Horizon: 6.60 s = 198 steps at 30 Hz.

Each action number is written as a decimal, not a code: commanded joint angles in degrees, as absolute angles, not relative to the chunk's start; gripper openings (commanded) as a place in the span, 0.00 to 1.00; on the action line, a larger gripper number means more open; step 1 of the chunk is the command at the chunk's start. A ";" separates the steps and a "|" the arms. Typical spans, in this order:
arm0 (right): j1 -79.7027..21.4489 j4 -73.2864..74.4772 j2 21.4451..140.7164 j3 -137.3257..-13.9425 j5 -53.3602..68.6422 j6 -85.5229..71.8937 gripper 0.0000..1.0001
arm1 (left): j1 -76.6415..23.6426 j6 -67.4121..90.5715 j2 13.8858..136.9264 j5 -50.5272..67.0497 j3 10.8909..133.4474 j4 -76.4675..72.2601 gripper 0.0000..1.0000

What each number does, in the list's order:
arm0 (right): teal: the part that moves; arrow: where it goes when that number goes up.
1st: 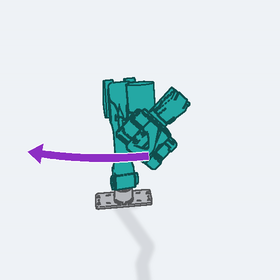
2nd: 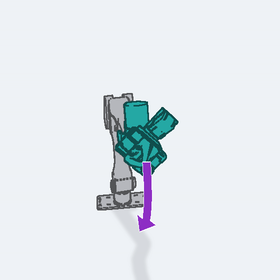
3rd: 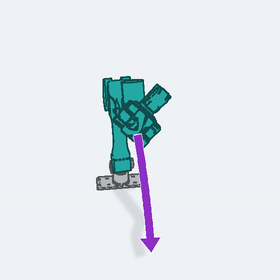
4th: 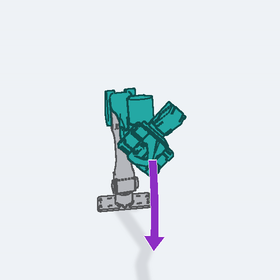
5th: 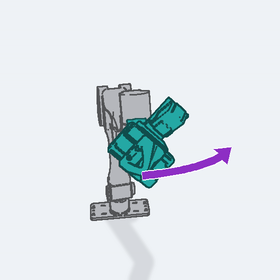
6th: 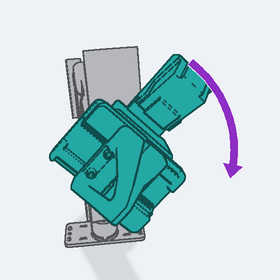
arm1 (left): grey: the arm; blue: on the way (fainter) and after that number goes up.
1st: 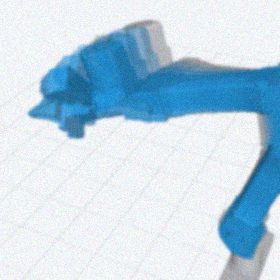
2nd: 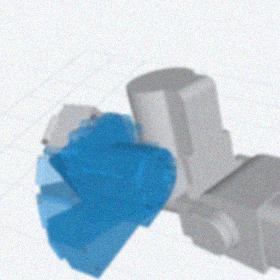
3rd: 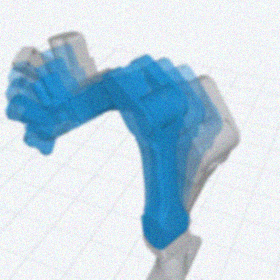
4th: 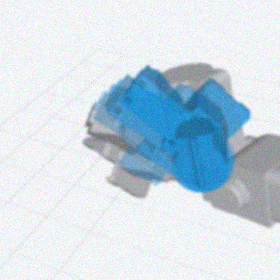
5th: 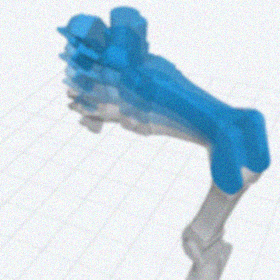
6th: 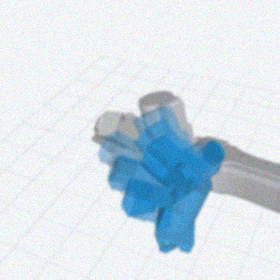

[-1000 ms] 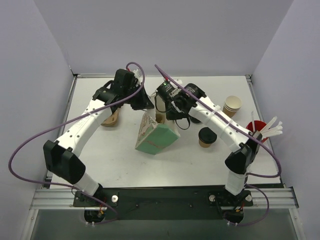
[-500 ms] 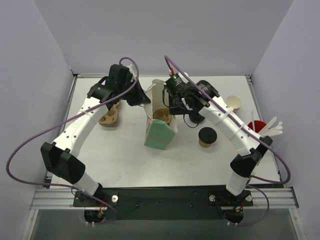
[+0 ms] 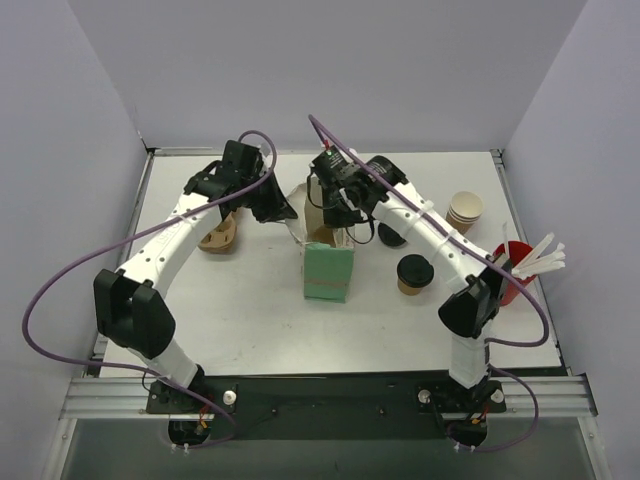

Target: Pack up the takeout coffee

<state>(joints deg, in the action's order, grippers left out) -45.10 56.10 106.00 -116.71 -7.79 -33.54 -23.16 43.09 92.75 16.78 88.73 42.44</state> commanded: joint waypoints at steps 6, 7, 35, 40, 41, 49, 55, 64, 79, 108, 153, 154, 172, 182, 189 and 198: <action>-48.42 63.46 106.26 -138.25 -11.08 -32.87 0.01 | -22.42 43.33 88.16 16.27 95.72 43.07 0.00; -48.60 62.94 105.91 -137.73 -10.90 -33.05 0.01 | -21.28 43.33 87.63 15.74 94.76 42.81 0.00; -47.72 37.71 89.40 -94.50 -7.03 -34.19 0.44 | -24.96 12.49 81.57 15.29 91.51 30.77 0.00; -49.04 34.55 85.88 -87.81 -8.52 -35.24 0.45 | -24.96 7.65 78.76 15.47 84.12 27.09 0.00; -49.30 33.84 84.30 -86.85 -8.53 -35.16 0.45 | -24.96 7.65 78.05 15.82 82.98 26.11 0.00; -51.15 29.27 79.63 -78.41 -9.75 -35.51 0.40 | -26.45 8.61 70.32 17.14 69.97 14.25 0.00; -52.21 27.34 76.56 -74.27 -9.40 -34.37 0.46 | -26.63 8.70 69.78 15.73 69.43 12.91 0.00; -53.00 24.43 69.18 -77.60 -10.37 -27.69 0.71 | -28.56 3.69 73.47 12.31 76.90 18.36 0.00; -43.52 39.89 62.49 -77.00 -24.62 -37.26 0.77 | -29.35 6.06 78.39 11.07 87.18 29.61 0.00; -25.49 43.07 79.10 -64.69 -16.44 -33.93 0.80 | -32.08 7.21 76.99 13.10 90.62 37.09 0.00; -21.71 37.53 83.15 -61.17 -10.11 -31.11 0.58 | -32.78 7.47 78.84 13.54 91.93 38.06 0.00; -21.62 37.53 82.88 -61.17 -9.85 -31.03 0.52 | -32.78 7.47 78.92 13.45 92.11 38.32 0.00; -21.09 42.01 75.77 -64.68 -10.72 -31.20 0.34 | -33.40 7.82 82.79 12.66 96.15 42.71 0.00; -21.36 48.60 68.03 -76.09 -12.04 -30.67 0.31 | -34.45 6.50 86.39 12.39 101.85 46.84 0.00; -21.71 51.24 63.81 -86.64 -12.31 -29.27 0.31 | -38.31 6.33 91.84 8.10 108.97 52.90 0.00; -23.46 47.82 60.91 -94.21 -8.44 -28.91 0.31 | -44.38 9.31 98.69 -1.13 116.54 59.23 0.00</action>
